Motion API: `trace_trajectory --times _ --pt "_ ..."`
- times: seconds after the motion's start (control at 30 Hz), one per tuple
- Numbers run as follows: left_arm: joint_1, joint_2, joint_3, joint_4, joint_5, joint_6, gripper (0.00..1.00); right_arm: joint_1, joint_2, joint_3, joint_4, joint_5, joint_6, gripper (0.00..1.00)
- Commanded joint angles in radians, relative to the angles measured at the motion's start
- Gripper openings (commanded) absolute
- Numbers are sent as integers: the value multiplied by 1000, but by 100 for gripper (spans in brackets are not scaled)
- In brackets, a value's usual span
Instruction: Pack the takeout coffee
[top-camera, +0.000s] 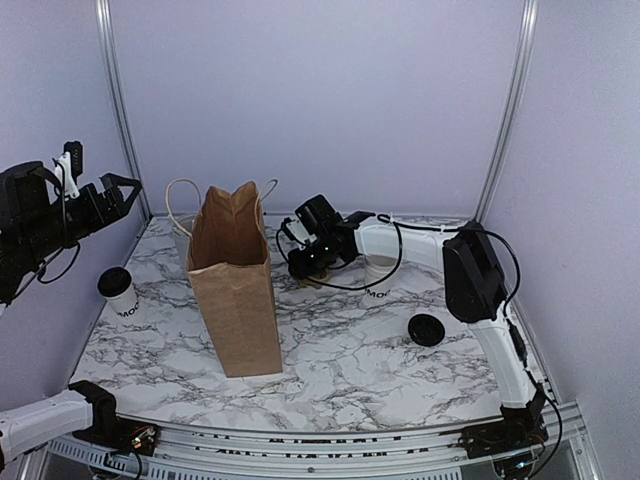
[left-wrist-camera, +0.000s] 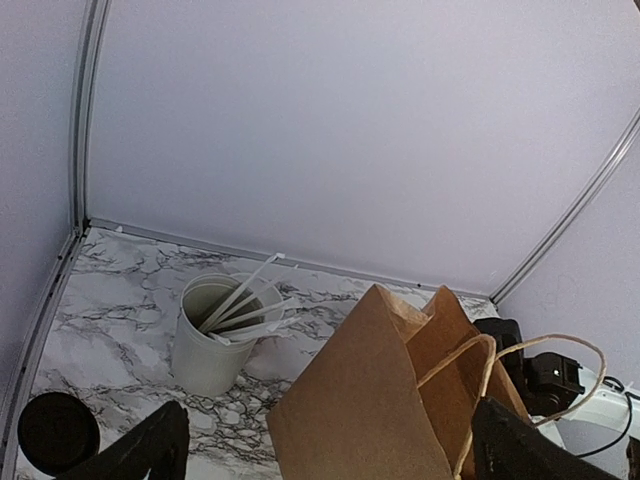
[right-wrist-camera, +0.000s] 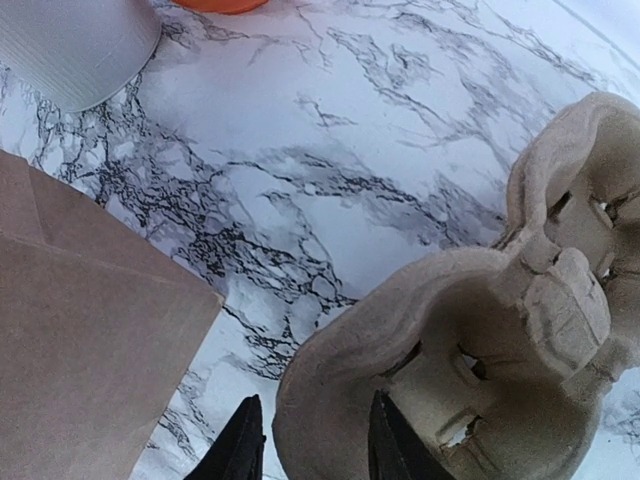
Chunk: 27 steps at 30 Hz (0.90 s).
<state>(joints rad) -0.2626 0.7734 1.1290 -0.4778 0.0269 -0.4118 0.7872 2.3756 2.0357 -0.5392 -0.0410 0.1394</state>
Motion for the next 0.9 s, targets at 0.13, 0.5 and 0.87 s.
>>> trace_trajectory --times 0.13,0.5,0.87 --pt "3 21 -16 -15 -38 -10 99 9 40 74 -18 7 10 31" --pt "3 26 -24 -12 -40 -8 99 12 47 72 -31 5 11 29" --pt "4 30 -35 -13 -41 -2 99 17 37 71 -43 14 13 21"
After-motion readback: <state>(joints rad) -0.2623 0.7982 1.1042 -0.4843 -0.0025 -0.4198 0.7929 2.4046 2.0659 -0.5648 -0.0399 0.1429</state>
